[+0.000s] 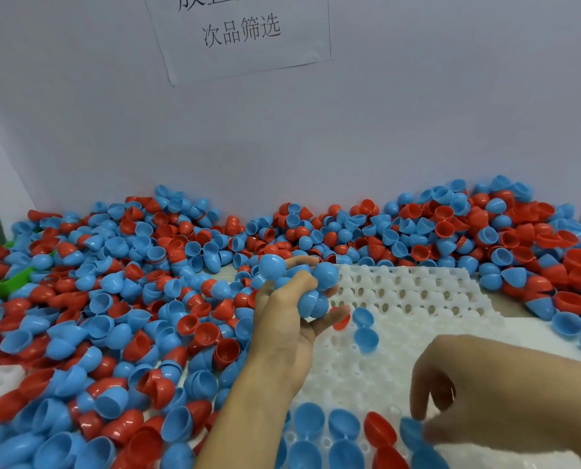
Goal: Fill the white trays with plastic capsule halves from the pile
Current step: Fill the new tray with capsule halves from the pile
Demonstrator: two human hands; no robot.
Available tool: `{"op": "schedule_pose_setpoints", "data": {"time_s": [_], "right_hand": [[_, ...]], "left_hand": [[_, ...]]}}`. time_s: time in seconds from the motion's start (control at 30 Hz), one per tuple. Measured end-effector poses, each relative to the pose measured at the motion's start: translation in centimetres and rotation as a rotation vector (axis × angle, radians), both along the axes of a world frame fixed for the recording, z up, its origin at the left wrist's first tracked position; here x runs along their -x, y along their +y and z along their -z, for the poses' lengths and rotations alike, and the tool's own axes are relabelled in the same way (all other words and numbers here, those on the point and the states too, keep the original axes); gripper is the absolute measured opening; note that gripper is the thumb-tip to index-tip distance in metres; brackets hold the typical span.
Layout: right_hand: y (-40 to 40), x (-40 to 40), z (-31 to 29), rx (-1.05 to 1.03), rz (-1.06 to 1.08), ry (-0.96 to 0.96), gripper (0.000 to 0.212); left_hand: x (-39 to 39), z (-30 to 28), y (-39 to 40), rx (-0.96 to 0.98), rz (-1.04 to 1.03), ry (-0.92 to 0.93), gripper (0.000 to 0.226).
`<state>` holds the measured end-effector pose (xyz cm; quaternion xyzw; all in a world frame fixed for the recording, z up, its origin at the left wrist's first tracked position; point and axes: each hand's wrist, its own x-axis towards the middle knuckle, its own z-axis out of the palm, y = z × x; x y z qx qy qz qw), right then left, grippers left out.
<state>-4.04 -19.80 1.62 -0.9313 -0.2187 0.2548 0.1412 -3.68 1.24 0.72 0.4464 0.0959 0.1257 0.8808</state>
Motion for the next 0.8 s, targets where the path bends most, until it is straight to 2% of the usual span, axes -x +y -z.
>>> {"op": "schedule_pose_setpoints", "data": {"time_s": [0.03,0.07,0.1,0.23,0.33,0.57,0.7,0.8], "right_hand": [[0.2,-0.3,-1.4,-0.099,-0.036,0.029,0.006],[1.8,-0.6,-3.4,-0.124,0.09,-0.025,0.005],[1.9,-1.2,-3.3,-0.22,0.12,-0.129,0.007],[4.8,-1.5,-1.4,-0.684,0.206,-0.381,0.033],[5.8,-1.6,-1.1,-0.89,0.195,-0.416,0.025],[5.8,-1.6,-0.9,-0.987,0.249,-0.443,0.022],[6.3,-1.6,-1.0,-1.031,0.29,-0.522,0.026],[6.7,-1.6,-1.1,-1.035,0.264,-0.468,0.021]], "left_hand": [[-0.1,0.0,0.1,-0.011,0.031,-0.007,0.021],[0.1,-0.1,0.1,-0.033,0.068,-0.016,0.023],[0.2,-0.1,0.1,-0.062,0.092,-0.023,0.025],[0.4,-0.4,-0.2,-0.207,0.21,-0.082,0.018],[0.5,-0.5,-0.3,-0.279,0.265,-0.116,0.026],[0.6,-0.4,-0.7,-0.471,0.157,-0.156,0.022],[0.4,-0.3,-0.9,-0.731,0.035,-0.25,0.018],[0.4,-0.1,-1.2,-0.991,-0.057,-0.352,0.025]]}}
